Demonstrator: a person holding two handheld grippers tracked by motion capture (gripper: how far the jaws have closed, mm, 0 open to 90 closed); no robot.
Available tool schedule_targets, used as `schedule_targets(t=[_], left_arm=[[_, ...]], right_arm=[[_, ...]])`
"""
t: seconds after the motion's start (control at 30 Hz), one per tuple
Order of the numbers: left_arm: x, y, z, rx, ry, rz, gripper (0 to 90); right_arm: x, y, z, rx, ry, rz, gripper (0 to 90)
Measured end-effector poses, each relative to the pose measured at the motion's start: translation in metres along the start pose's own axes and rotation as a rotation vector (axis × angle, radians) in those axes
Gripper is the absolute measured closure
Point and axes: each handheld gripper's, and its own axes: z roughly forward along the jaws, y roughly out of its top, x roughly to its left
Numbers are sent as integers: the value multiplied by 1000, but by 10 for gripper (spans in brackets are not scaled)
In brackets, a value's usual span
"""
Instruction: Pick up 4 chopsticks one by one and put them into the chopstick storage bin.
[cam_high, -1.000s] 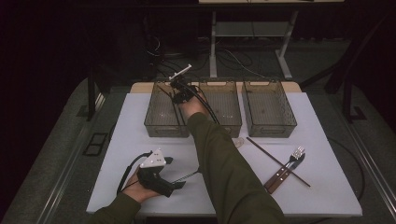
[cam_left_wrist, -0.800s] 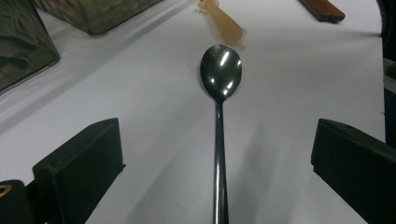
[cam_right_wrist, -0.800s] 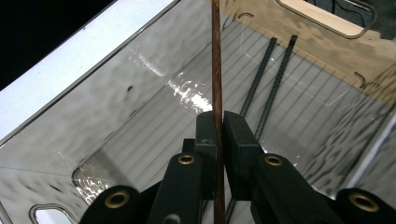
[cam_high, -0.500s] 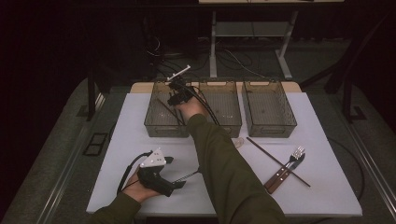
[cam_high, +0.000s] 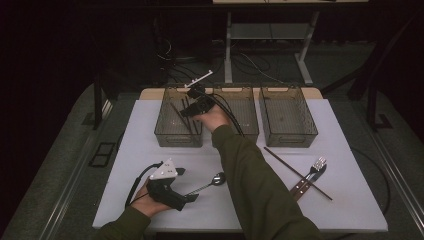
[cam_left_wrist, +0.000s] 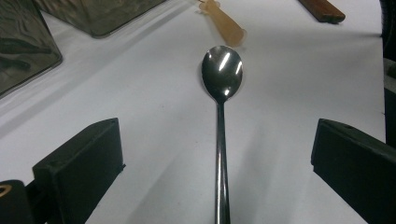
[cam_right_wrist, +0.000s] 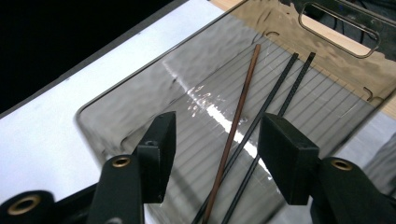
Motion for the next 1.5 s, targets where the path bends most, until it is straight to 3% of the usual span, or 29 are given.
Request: schedule_targets(t=[0.33,0.73,0.93,1.13,1.5], left_arm=[[0,0,0,3,3,1,11],[-1,-1,0,3,6,-6,8],[-1,-1,1,0,0,-9,3],[0,-1,2,7,4,-9,0],[3,-2,1,15,8,2,0]], right_arm=[[-6,-29,-47,-62,39,-35,429],[-17,-68,-88,-89,58,-59,351],[-19,-85,-104,-94,68,-84,299],[-24,-107,-116,-92,65,-104,192],[-36,-152,-145,-103,44,-119,187]])
